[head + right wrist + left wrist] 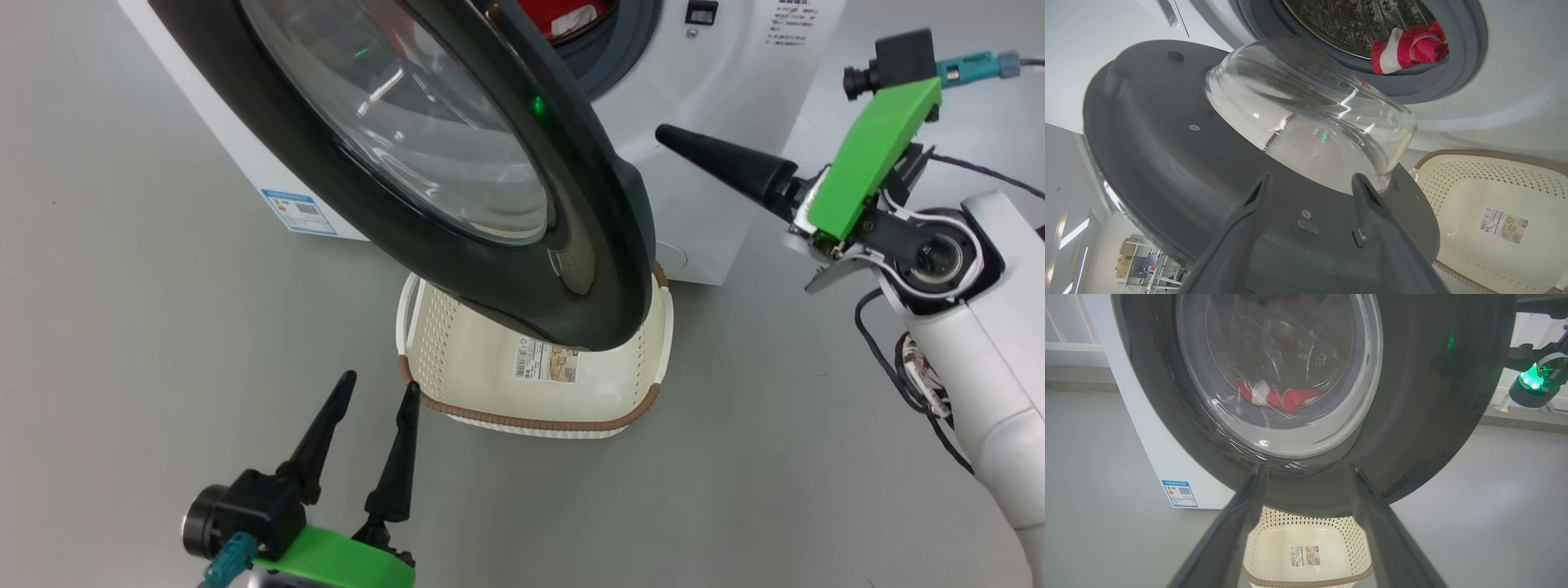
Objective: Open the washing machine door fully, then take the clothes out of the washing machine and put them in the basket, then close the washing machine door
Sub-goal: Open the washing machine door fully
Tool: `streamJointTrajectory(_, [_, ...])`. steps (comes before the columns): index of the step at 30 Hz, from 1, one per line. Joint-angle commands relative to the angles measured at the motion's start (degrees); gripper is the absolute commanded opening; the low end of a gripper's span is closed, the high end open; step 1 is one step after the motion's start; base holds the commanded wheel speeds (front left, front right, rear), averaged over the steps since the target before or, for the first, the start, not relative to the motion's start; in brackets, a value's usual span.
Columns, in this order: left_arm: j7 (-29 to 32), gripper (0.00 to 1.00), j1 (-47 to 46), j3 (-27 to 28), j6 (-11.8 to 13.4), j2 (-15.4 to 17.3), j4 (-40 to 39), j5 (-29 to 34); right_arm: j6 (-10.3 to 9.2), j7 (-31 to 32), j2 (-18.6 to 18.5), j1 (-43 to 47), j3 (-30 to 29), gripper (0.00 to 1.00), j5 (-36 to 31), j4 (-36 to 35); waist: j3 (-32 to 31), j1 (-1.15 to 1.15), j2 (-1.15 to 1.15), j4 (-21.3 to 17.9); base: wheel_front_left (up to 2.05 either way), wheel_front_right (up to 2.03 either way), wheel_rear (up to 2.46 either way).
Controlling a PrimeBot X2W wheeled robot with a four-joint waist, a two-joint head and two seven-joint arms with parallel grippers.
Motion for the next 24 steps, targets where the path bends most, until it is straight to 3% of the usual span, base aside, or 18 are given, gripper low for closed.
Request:
streamJointTrajectory(1, [-0.7,1.00,0.1,2.3,-0.4,0.6,-1.5,0.3,0.45,-0.7,-0.1,1.8,0.0,1.00,-0.3,-2.0,-0.4,0.00,0.00,-0.4,0.00,0.00,0.00])
streamJointTrajectory(10, [-0.7,1.00,1.0,4.1,-0.7,0.6,-1.3,0.9,0.45,-6.0,-2.8,11.0,-0.8,1.00,-1.4,-4.2,-2.3,0.00,0.00,-2.0,0.00,0.00,0.00])
streamJointTrajectory(24, [-0.7,1.00,3.5,7.9,-0.9,0.6,-2.0,1.6,0.45,-15.2,-3.8,23.5,-0.2,1.00,-2.5,-8.6,-4.5,0.00,0.00,-5.6,0.00,0.00,0.00])
